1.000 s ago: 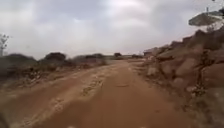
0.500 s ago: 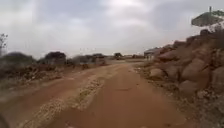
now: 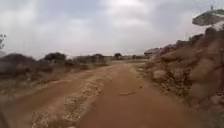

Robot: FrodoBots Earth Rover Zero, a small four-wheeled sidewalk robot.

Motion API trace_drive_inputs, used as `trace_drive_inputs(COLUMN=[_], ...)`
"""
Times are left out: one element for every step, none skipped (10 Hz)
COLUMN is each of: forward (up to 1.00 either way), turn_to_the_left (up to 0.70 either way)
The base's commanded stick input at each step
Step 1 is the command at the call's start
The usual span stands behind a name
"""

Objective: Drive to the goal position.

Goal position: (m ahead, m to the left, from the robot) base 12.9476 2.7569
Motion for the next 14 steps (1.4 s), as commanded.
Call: trace_drive_inputs(forward=[0.50,0.50,0.50,0.50,0.50,0.50,0.50,0.50,0.50,0.50,0.50,0.50,0.50,0.50], turn_to_the_left=[0.00,0.00,0.00,0.00,0.00,-0.01,-0.15,-0.44,0.00,0.00,-0.50,-0.50,-0.10,0.00])
